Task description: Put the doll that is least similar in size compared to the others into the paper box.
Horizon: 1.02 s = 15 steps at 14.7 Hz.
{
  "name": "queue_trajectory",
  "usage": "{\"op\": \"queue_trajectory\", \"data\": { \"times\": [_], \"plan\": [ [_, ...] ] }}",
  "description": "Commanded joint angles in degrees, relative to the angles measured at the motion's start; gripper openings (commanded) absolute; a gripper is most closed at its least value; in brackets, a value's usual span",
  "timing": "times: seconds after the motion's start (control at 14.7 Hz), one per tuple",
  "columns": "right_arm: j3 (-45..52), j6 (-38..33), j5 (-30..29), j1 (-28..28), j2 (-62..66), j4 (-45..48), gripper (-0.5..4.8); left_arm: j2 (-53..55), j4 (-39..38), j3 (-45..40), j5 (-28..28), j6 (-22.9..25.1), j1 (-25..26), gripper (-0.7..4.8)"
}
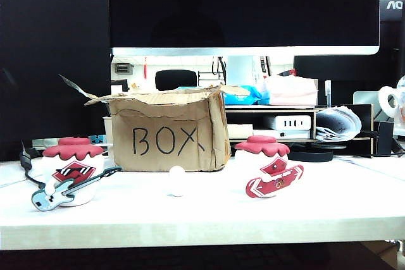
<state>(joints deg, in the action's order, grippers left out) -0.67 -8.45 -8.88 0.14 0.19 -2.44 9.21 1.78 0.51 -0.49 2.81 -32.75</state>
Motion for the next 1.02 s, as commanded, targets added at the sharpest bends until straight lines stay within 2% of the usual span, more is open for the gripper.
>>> {"op": "queue_trajectory", "data": {
  "times": [0.07,0.2,0.27,0.48,0.68,0.82,0.89,0.96,1.02],
  "plan": [
    [0.3,-19.6,-10.3,0.4,0.0,1.0,-0.05,4.7,-0.7,0.0,2.0,0.0,0.0,-0.05],
    [0.2,-23.3,-16.6,0.5,0.0,1.0,-0.06,4.8,-1.3,0.0,2.0,0.0,0.0,-0.05],
    [-0.5,-23.3,-17.8,0.5,0.0,0.9,-0.06,4.8,-1.3,0.0,2.1,0.0,0.0,-0.05],
    [-5.7,-23.2,-13.7,0.5,4.8,3.1,-0.06,4.8,-1.3,0.0,2.0,0.0,0.0,-0.05],
    [-17.0,-21.6,-16.0,2.1,19.8,7.2,-0.06,4.8,-1.3,0.0,2.0,0.0,0.0,-0.05],
    [-25.7,-15.0,-19.7,10.1,35.0,7.2,-0.06,4.8,-1.3,0.0,2.0,0.0,0.0,-0.05],
    [-29.1,-10.7,-19.5,17.8,43.3,7.2,-0.06,4.8,-1.3,0.0,2.0,0.0,0.0,-0.05],
    [-30.6,-7.6,-18.7,22.5,47.5,7.2,-0.06,4.8,-1.3,0.0,2.0,0.0,0.0,-0.05],
    [-33.3,0.0,-13.4,31.9,56.1,7.3,-0.06,4.7,-1.3,0.0,2.0,0.0,0.0,-0.05]
  ]
}}
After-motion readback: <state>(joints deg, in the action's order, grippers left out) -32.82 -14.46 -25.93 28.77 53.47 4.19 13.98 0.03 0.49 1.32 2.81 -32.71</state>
